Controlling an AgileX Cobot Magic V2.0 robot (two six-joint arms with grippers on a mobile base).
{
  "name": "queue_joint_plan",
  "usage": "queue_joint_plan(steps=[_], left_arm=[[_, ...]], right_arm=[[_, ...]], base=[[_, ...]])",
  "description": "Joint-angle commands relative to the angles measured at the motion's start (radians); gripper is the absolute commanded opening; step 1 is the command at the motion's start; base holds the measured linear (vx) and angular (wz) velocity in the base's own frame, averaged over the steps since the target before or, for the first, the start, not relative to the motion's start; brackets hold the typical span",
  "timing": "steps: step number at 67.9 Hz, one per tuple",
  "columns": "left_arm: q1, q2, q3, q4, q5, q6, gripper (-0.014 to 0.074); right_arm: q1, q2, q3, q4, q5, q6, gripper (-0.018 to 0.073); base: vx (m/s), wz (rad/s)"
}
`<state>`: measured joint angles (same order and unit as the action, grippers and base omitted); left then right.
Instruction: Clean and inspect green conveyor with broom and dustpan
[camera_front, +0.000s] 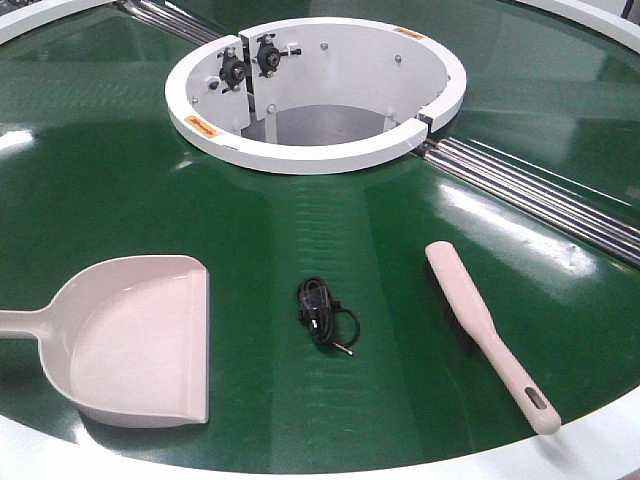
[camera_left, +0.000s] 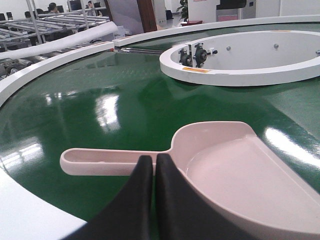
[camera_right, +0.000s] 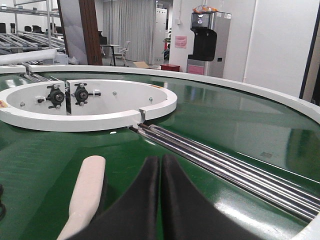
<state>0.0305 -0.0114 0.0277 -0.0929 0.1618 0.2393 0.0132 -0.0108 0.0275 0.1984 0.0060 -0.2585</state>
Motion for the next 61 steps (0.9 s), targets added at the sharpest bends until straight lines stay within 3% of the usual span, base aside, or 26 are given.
queue_joint_plan(steps=[1,61], left_arm=[[0.000,-0.014,0.017,-0.010,-0.073,-0.008,-0.0006],[0.000,-0.014,0.017,-0.010,-0.073,-0.008,-0.0006]], right_arm=[[-0.006,-0.010,0.017,-0.006,-0.070,-0.004,-0.0001],[-0.006,-0.010,0.017,-0.006,-0.070,-0.004,-0.0001]], base=[[0.00,0.00],[0.00,0.00]])
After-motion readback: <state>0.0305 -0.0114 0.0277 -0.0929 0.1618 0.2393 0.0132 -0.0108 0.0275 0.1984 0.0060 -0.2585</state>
